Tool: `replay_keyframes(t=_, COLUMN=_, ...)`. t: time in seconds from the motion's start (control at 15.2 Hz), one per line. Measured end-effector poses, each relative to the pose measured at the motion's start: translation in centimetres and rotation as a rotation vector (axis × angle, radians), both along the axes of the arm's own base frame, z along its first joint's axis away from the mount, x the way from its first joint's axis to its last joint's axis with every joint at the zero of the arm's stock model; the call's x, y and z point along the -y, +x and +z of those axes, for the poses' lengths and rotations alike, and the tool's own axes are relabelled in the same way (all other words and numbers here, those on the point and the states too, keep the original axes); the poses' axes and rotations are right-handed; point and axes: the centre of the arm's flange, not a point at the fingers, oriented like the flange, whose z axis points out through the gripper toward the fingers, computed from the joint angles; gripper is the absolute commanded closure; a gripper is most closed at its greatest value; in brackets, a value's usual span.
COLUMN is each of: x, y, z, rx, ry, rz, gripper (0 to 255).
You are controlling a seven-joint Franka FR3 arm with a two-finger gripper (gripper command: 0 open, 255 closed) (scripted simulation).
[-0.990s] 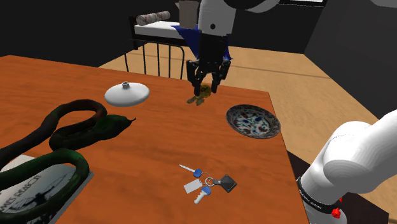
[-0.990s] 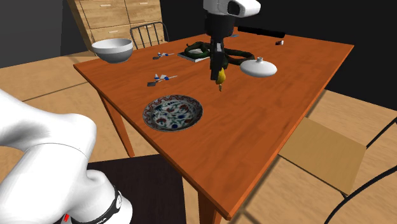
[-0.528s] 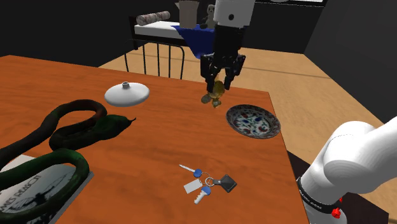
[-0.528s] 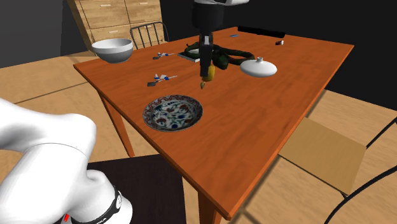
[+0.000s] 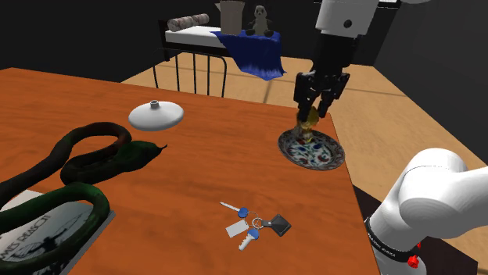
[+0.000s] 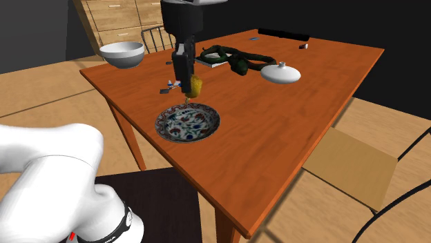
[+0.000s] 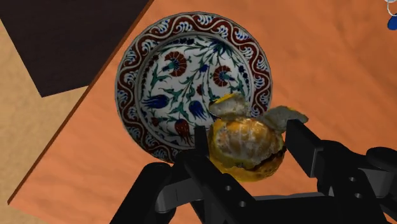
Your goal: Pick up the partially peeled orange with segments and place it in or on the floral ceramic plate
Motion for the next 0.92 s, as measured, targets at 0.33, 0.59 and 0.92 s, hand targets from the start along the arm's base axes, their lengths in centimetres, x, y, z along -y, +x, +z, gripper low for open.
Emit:
replay_keyframes(t=0.33, x=2.1, y=-4.0, z=-0.7, rx=-0.001, ry=0.001, rz=0.001, gripper=255)
replay_keyframes(t=0.59, x=2.2, y=-4.2, z=-2.8, rx=-0.001, ry=0.001, rz=0.001, gripper=255)
replay_keyframes(t=0.92, x=2.2, y=-4.2, z=-5.4, rx=-0.001, ry=0.001, rz=0.001, gripper=255)
